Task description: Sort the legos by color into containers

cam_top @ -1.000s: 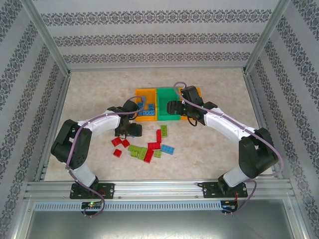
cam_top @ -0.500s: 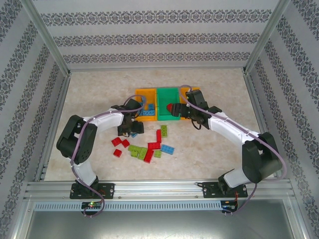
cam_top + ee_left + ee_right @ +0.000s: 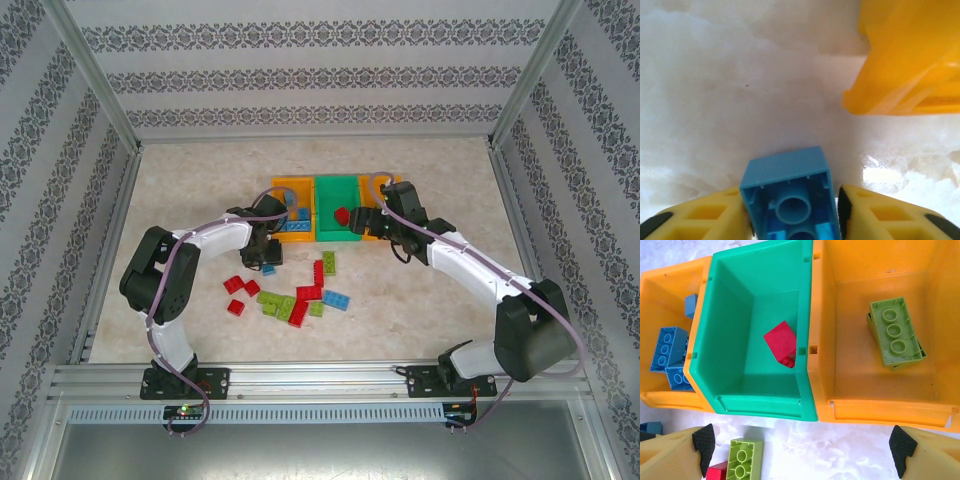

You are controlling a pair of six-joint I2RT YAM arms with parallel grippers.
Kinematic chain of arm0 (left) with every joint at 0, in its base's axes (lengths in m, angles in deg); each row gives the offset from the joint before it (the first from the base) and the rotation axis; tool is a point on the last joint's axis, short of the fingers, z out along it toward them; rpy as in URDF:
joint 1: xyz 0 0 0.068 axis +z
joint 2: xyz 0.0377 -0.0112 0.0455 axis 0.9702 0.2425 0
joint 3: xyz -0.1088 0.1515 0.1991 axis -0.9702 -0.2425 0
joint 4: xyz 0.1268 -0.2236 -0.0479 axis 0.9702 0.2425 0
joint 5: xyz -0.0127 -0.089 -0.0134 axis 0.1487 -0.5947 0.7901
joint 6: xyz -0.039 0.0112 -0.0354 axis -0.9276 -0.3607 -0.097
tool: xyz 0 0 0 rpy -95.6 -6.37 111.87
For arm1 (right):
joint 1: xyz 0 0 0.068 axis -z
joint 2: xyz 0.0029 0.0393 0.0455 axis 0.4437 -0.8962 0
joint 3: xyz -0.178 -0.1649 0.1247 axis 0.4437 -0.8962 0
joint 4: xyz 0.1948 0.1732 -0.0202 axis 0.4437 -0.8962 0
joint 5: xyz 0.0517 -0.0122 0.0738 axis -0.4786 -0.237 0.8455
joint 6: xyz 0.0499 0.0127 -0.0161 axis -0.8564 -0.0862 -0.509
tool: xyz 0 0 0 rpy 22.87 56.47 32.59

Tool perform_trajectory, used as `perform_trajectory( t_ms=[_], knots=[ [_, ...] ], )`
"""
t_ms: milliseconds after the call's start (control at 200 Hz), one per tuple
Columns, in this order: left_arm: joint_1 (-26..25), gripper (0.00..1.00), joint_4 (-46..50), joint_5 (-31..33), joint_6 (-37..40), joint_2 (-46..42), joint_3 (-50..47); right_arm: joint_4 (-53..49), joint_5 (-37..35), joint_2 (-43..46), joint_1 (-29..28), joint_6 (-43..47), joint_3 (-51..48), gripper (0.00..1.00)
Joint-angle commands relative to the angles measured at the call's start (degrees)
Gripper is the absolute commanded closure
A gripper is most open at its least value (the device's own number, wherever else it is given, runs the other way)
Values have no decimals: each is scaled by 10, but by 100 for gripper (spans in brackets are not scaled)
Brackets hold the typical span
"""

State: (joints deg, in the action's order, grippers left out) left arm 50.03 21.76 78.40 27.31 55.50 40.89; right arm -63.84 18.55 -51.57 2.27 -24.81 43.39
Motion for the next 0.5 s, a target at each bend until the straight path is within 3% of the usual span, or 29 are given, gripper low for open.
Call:
perform_trajectory(
  t_ms=[0,330,495],
  knots=[
    [-7,60,32,19,27,2,-1,-8,-7,20,10,11,-13,7],
    [-7,76,33,36,35,-49,-26,-21,-6,70,22,29,-67,7],
    [-7,81,57,53,41,-111,-14,-21,1,90,-10,33,-111,9]
  ],
)
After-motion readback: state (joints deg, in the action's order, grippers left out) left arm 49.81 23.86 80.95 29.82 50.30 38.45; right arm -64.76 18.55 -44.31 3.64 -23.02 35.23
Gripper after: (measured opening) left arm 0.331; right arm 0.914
